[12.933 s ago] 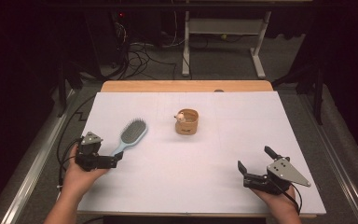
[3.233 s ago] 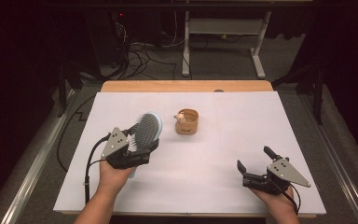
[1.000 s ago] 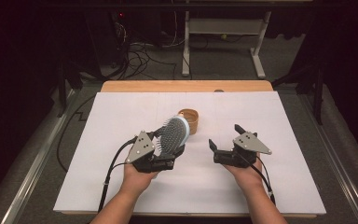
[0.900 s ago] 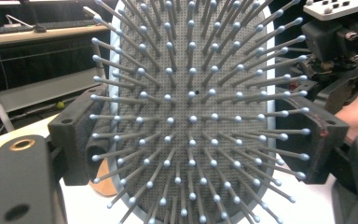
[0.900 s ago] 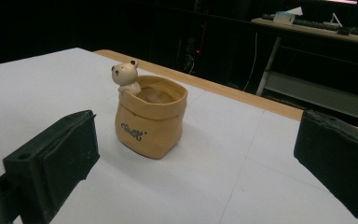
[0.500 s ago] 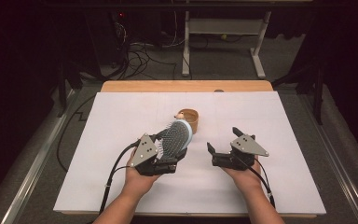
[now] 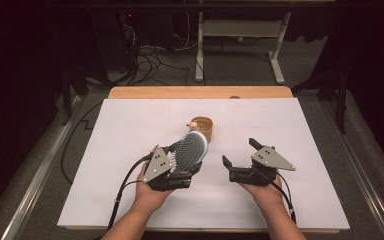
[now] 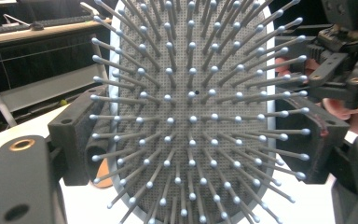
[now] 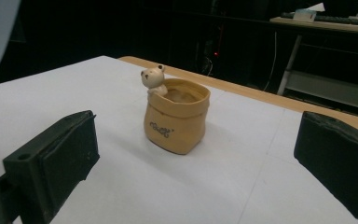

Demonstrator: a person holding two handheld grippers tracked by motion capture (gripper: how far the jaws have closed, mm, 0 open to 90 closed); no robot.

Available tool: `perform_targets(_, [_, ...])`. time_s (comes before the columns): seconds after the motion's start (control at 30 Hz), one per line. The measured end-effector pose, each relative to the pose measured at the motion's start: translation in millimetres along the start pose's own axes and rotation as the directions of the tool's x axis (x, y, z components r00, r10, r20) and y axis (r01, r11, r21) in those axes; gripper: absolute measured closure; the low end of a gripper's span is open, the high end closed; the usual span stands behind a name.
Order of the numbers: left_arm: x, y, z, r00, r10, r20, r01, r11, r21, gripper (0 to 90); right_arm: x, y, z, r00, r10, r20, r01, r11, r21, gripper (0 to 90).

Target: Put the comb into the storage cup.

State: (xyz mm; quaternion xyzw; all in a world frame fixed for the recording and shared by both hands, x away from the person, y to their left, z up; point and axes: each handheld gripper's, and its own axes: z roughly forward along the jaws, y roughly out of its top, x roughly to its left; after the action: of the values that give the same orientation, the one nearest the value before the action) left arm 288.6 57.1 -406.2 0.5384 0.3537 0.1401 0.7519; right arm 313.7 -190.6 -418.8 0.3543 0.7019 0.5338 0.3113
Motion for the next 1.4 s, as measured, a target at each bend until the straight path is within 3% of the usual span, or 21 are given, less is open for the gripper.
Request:
perform_targets(0.67, [0.2,-3.3,0.3,0.9998,0.017,-0.003,-0.017,0.9998,0.001,20.5,18.1,19.4,-8.5,0.9958,0.014,-0.091,-0.018,0.999,-0.045,0.3])
perform_targets(1.4, [-7.1,-7.6,1.8,0.9994,0.03,0.018,-0.03,0.9995,0.005,20.5,34.0,33.4,-14.3,0.9882,0.003,-0.153,-0.016,0.997,-0.077,0.3])
